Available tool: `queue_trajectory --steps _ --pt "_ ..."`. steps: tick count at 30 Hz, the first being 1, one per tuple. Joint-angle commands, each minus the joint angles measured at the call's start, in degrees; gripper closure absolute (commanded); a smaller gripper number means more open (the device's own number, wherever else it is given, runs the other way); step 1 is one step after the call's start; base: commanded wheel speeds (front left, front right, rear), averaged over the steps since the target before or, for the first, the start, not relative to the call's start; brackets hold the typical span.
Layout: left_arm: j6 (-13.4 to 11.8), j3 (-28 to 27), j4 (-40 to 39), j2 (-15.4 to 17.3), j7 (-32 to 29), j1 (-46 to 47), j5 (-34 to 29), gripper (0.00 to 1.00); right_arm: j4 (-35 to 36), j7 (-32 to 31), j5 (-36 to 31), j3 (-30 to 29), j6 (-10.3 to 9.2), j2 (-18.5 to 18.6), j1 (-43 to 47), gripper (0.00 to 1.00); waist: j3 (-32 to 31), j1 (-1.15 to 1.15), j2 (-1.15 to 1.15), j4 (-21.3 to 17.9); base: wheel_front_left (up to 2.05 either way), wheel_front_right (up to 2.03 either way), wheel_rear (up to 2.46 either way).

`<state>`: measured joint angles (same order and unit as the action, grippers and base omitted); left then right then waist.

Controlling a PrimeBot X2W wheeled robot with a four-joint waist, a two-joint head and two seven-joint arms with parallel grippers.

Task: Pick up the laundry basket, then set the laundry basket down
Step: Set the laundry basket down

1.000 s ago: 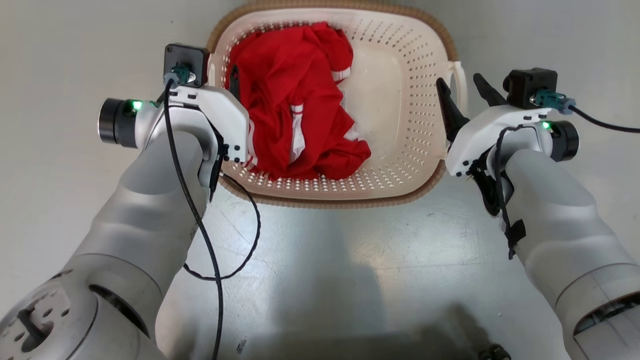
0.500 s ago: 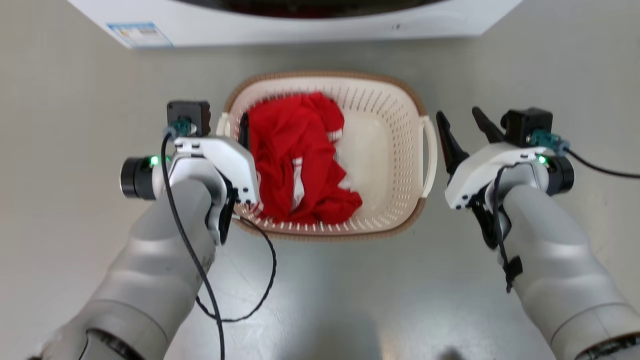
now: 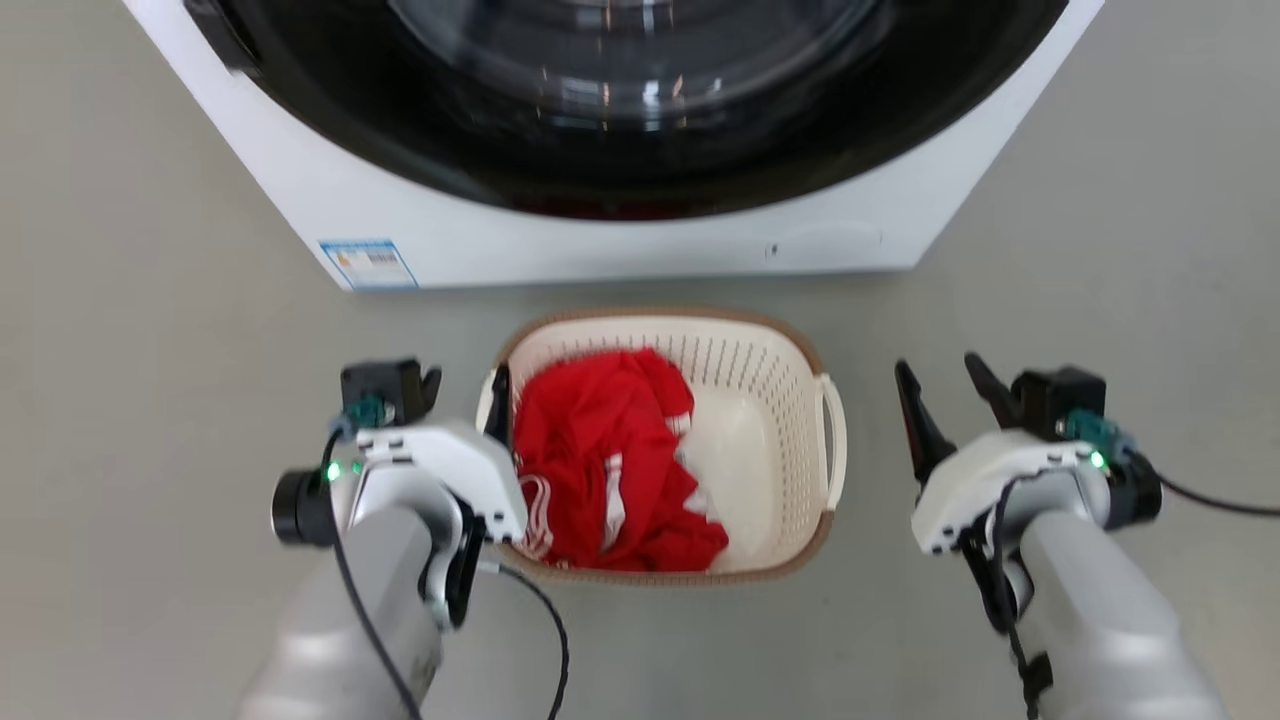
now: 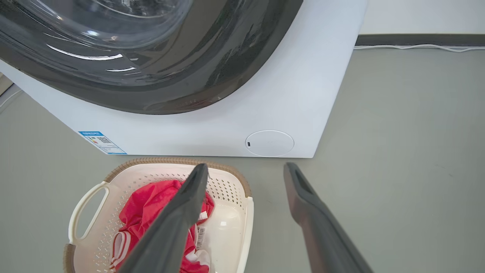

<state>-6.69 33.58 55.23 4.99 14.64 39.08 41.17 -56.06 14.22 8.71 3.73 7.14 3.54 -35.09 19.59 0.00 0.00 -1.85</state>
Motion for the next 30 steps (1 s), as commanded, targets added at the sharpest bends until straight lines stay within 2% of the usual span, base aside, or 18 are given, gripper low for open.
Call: queue_trajectory --steps 1,12,30 --pt "0.2 -2.1 -1.4 1.1 0.4 -0.9 -0.9 0.0 1.5 0.8 -0.7 0.8 0.35 -0.7 1.5 0.0 -3.8 0.0 0.0 0.7 0.0 0.0 0.0" --pt "2.0 -12.3 -7.1 0.3 0.4 -10.7 -8.9 0.0 8.1 0.8 -5.7 -2.9 0.35 -0.7 9.9 0.0 -12.6 0.0 0.0 2.9 0.0 0.0 0.0" --pt "4.2 -25.7 -17.8 -0.9 0.4 -21.3 -18.3 0.0 24.1 0.8 -7.4 -3.9 0.35 -0.7 20.7 0.0 -18.6 0.0 0.0 4.7 0.0 0.0 0.0"
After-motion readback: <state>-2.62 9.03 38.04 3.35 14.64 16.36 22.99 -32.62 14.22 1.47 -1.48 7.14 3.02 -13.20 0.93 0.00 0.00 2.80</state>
